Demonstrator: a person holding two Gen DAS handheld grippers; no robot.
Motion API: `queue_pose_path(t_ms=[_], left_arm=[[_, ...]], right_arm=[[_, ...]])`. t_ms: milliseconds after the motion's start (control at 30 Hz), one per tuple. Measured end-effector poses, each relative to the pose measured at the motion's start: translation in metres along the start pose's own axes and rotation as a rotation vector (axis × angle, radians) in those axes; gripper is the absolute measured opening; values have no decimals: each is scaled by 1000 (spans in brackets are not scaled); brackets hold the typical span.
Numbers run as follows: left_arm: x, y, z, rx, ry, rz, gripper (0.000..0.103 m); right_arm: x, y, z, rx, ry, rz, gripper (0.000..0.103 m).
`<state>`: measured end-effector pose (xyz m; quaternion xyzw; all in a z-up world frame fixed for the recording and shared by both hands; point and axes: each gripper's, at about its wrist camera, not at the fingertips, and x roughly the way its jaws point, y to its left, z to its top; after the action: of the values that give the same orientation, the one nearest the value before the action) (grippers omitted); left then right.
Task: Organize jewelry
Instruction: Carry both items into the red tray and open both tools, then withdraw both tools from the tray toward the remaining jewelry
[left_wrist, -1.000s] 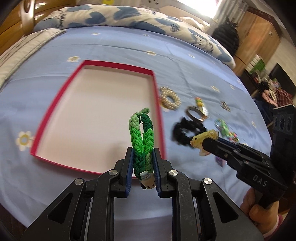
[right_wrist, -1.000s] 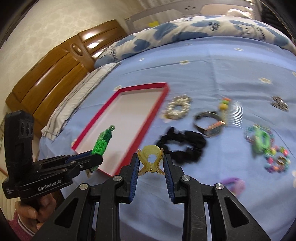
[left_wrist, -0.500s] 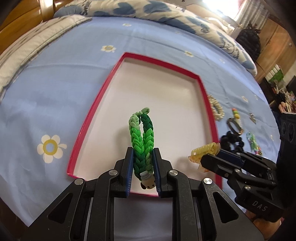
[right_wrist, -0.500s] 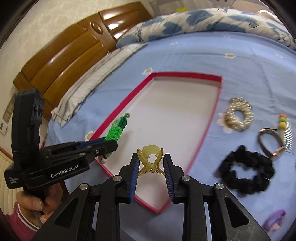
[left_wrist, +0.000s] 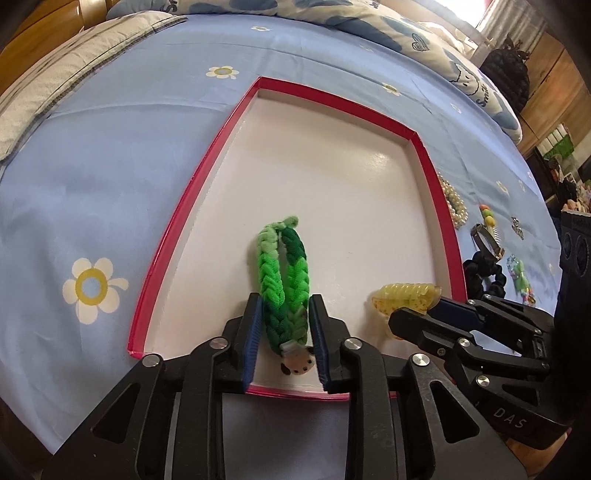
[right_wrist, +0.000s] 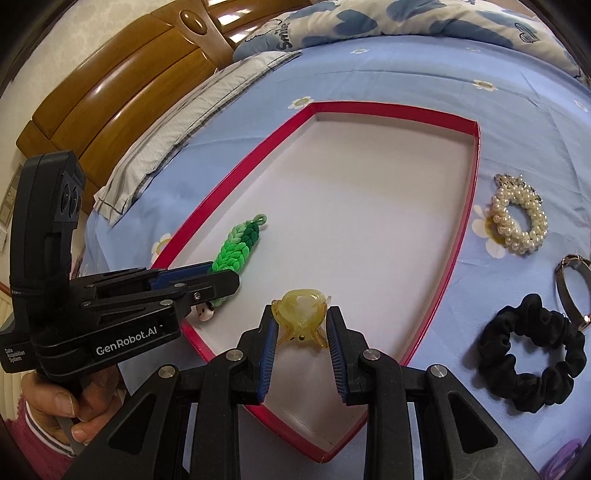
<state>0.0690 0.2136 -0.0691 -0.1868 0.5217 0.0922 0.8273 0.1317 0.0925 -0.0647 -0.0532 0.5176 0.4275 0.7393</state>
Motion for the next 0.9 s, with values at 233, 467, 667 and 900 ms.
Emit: queue_pose_path(t_ms=[233, 467, 667, 900], left_arm=[[-6, 4, -2, -10, -9, 16, 42], [-20, 8, -3, -27, -30, 19, 48], [-32, 3, -4, -35, -45, 5, 48], [-45, -24, -6, 1, -63, -29, 50]], right_arm=[[-2, -2, 0, 5, 6, -2, 31], [-10, -1, -4, 11, -8, 1, 43], [-28, -6, -11, 34, -38, 4, 43], [-68, -26, -30, 95, -99, -20, 44]])
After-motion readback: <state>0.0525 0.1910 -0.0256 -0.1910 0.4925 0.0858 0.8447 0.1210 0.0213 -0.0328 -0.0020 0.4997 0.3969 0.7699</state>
